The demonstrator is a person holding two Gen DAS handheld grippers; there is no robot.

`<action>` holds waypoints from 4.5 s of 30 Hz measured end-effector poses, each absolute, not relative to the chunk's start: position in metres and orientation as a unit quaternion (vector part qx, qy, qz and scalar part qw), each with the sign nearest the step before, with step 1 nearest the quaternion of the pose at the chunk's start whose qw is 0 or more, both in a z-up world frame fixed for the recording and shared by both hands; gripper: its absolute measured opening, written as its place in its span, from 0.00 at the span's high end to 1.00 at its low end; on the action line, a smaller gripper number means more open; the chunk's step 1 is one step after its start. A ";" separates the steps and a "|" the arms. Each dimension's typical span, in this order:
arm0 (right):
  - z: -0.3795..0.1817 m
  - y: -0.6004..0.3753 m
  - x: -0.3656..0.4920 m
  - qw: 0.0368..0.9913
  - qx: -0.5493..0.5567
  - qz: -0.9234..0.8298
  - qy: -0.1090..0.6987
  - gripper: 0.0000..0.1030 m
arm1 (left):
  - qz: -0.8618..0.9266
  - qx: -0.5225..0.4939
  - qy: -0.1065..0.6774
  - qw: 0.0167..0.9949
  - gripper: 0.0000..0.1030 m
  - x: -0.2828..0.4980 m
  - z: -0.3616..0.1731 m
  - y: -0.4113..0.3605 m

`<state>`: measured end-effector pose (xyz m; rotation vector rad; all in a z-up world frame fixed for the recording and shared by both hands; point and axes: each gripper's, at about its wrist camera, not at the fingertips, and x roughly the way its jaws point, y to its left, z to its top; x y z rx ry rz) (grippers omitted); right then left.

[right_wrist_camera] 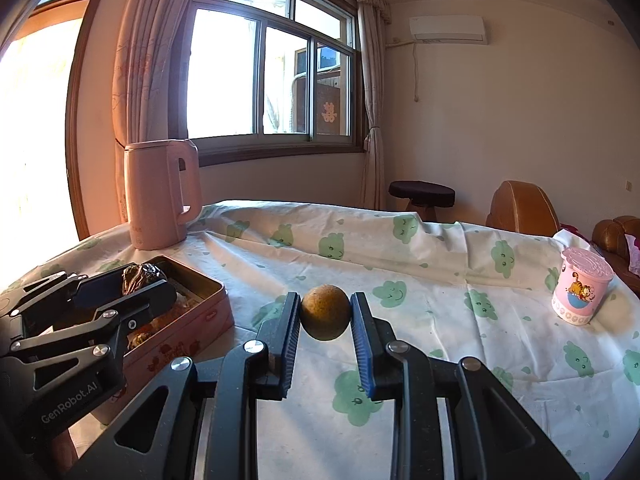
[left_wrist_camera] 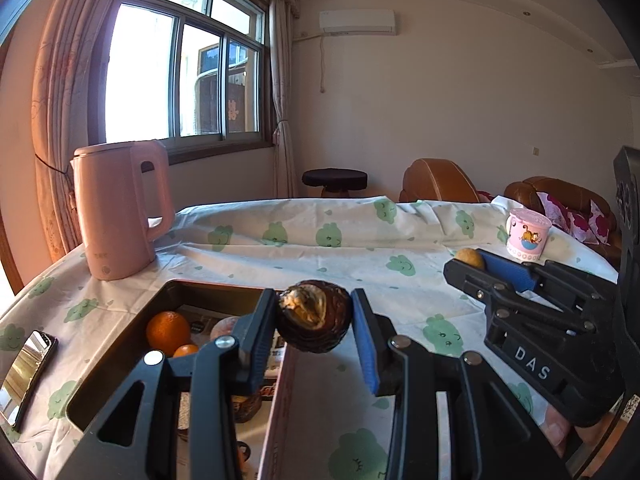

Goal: Organize fruits

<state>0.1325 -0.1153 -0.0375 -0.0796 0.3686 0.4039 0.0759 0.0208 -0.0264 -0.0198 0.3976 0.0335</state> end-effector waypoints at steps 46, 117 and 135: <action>-0.024 0.006 0.109 0.929 -0.089 0.308 0.184 0.73 | 0.115 -0.046 0.233 0.965 0.62 0.057 -0.031 0.134; -0.035 -0.014 0.117 0.935 -0.061 0.271 0.221 0.38 | 0.120 -0.040 0.211 0.969 0.25 0.041 -0.026 0.125; -0.036 -0.020 0.113 0.936 -0.059 0.267 0.220 0.36 | 0.119 -0.040 0.212 0.969 0.25 0.041 -0.026 0.123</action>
